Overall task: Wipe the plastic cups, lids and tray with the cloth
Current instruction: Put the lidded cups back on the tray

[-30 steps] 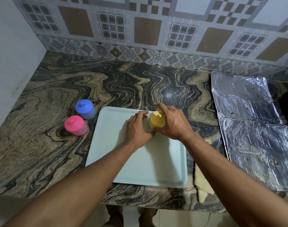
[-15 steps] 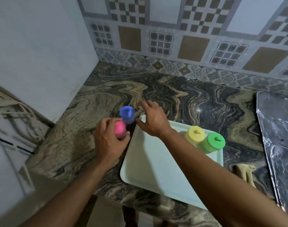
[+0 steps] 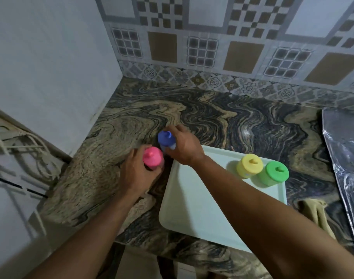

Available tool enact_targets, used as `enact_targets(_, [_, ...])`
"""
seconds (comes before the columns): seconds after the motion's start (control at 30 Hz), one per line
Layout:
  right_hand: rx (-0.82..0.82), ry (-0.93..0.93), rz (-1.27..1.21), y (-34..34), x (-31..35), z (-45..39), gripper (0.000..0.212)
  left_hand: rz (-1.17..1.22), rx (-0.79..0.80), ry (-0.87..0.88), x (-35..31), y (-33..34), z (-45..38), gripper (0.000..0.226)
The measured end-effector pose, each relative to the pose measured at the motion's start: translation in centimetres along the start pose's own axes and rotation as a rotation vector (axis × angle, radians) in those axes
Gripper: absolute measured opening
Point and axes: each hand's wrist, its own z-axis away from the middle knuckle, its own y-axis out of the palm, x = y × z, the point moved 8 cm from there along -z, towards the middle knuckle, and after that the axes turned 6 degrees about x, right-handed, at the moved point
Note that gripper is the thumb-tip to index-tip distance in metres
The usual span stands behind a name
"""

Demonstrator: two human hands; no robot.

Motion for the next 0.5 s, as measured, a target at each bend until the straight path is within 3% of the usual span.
enact_targets(0.2, [-0.216,0.133,-0.01,-4.0,-4.6,6.4,0.062,0.053,0.066,0.133,-4.0,1.2,-2.0,0.069])
enact_targets(0.5, [-0.276,0.312,0.019,-4.0,-9.6,13.2,0.056,0.032,0.23,0.259,-9.3,6.7,-2.6,0.067])
